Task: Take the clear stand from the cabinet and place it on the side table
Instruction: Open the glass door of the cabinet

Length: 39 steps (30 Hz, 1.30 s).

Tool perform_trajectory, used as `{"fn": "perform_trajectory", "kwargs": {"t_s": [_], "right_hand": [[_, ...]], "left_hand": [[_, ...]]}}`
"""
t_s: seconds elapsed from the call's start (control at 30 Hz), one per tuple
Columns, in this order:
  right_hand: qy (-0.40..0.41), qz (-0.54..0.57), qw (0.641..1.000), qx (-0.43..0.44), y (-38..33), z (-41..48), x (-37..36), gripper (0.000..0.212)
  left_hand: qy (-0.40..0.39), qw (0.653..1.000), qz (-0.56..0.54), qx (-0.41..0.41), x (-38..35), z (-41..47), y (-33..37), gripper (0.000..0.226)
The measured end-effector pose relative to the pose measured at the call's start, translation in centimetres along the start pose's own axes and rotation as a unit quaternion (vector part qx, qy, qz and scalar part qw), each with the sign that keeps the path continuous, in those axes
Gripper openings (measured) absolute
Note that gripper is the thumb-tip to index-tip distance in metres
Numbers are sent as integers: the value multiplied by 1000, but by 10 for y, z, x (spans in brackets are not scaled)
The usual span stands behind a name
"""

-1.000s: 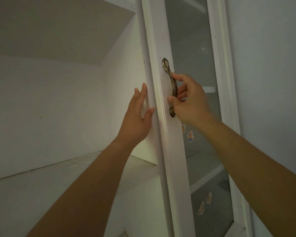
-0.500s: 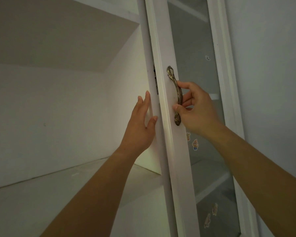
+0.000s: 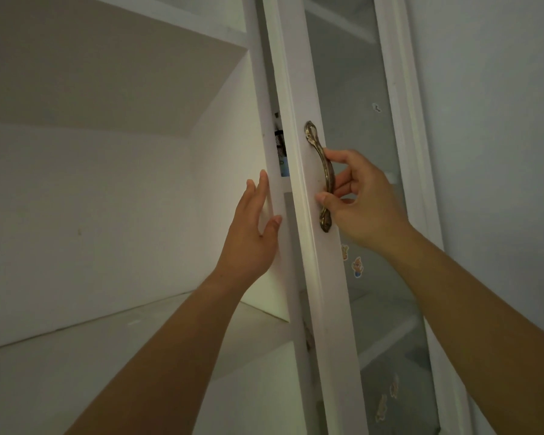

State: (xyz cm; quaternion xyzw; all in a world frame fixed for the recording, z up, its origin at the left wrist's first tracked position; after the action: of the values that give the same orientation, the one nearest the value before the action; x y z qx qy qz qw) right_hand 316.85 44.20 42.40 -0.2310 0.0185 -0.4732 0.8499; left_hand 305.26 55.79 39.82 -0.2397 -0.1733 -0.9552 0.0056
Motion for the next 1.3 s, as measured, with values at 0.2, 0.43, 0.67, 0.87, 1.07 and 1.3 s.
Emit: {"fn": "perform_trajectory", "kwargs": {"t_s": [0.2, 0.43, 0.67, 0.87, 1.07, 1.3], "right_hand": [[3, 8, 1000, 1, -3, -11, 36, 55], [-12, 29, 999, 10, -7, -21, 59, 57], [-20, 37, 999, 8, -3, -21, 67, 58], [-35, 58, 998, 11, -4, -25, 87, 57], [-48, 80, 996, 9, -2, -33, 123, 57], [-54, 105, 993, 8, 3, -37, 159, 57]], "left_hand": [[-3, 1000, 0, 7, 2, -3, 4, 62], [12, 998, -30, 52, 6, -13, 12, 61], [41, 998, -30, 45, 5, -29, 54, 61], [50, 998, -30, 37, -4, -29, 93, 59], [55, 994, -76, 62, -29, -19, 139, 55], [29, 980, -196, 20, -66, -4, 198, 44]]}}
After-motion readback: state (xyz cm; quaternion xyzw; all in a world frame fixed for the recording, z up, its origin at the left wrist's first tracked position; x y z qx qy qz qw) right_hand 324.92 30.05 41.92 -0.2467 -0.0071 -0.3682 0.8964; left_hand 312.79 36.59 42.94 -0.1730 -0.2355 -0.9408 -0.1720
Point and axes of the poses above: each hand's wrist, its own z-axis towards the middle knuckle, its own x-axis out of the back of the hand, y = z × x, the point moved 7 cm from there along z, towards the middle knuckle, and after that the axes turned 3 degrees about -y, right-handed, at the moved point
